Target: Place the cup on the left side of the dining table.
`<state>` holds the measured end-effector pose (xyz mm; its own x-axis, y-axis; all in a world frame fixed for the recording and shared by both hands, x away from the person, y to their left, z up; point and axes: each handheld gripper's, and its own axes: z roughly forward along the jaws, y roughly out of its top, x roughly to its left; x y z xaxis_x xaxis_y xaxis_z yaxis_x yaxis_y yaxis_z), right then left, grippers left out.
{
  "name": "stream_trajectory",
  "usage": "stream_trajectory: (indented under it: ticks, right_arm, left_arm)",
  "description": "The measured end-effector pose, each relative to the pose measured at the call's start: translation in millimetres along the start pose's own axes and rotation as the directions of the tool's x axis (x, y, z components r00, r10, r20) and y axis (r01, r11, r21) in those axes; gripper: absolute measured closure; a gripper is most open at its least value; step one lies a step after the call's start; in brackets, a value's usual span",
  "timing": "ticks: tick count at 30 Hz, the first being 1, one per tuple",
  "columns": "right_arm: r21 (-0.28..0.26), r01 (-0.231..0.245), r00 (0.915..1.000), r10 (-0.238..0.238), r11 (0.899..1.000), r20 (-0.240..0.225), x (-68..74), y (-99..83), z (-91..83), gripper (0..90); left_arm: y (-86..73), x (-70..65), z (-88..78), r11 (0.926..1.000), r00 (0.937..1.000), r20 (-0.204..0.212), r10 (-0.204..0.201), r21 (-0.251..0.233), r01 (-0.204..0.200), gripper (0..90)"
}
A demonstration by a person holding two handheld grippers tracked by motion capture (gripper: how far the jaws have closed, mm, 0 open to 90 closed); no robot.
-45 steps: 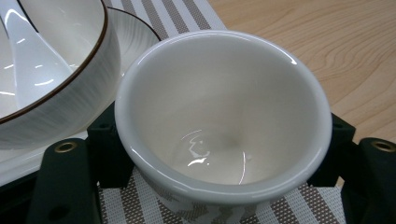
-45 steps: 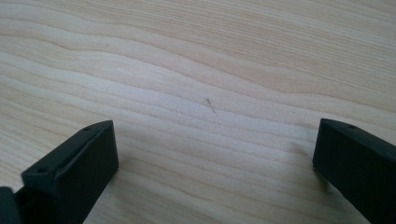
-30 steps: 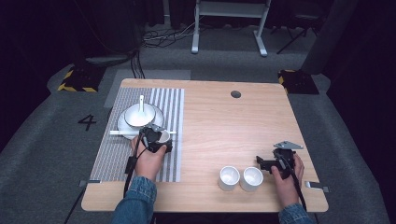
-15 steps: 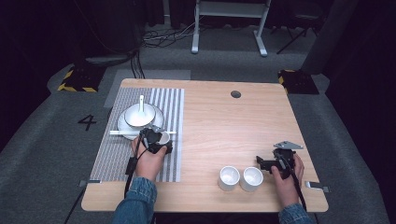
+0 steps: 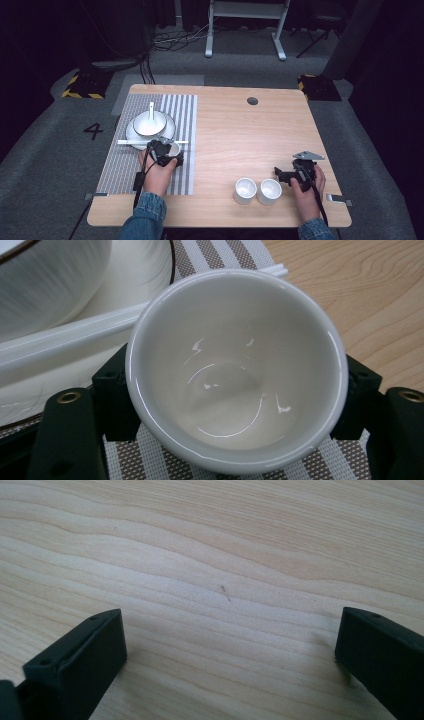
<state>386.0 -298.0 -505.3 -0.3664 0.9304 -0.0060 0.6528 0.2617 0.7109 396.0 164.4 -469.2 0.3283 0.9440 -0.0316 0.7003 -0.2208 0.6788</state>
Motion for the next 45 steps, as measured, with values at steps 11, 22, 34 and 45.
stream_trajectory:
  ticks: [11, 22, 34, 45]
  right_arm:
    - [0.0, 0.008, 1.0, -0.008, 1.0, -0.006, 0.5, 0.7, 0.9, 0.1]
    - [0.0, 0.014, 0.9998, -0.014, 1.0, -0.012, 0.5, 1.9, 2.0, 0.1]
    - [0.0, 0.015, 0.9998, -0.015, 1.0, -0.011, 0.5, 1.9, 2.1, 0.1]
    - [0.0, 0.015, 0.9998, -0.015, 1.0, -0.012, 0.5, 1.9, 2.0, 0.1]
  left_arm:
    - [-1.2, -5.7, -24.8, 0.9975, 0.9995, -0.025, 0.019, -0.067, -0.02, 22.5]
    - [-10.8, -6.4, -53.1, 0.9946, 0.9996, -0.014, 0.025, -0.1, -0.026, 22.2]
    - [-25.3, -4.5, -79.2, 0.992, 0.9989, 0.011, 0.046, -0.119, -0.044, 22.3]
    - [-46.4, 1.0, -97.3, 0.9887, 0.9954, 0.018, 0.094, -0.119, -0.091, 22.3]
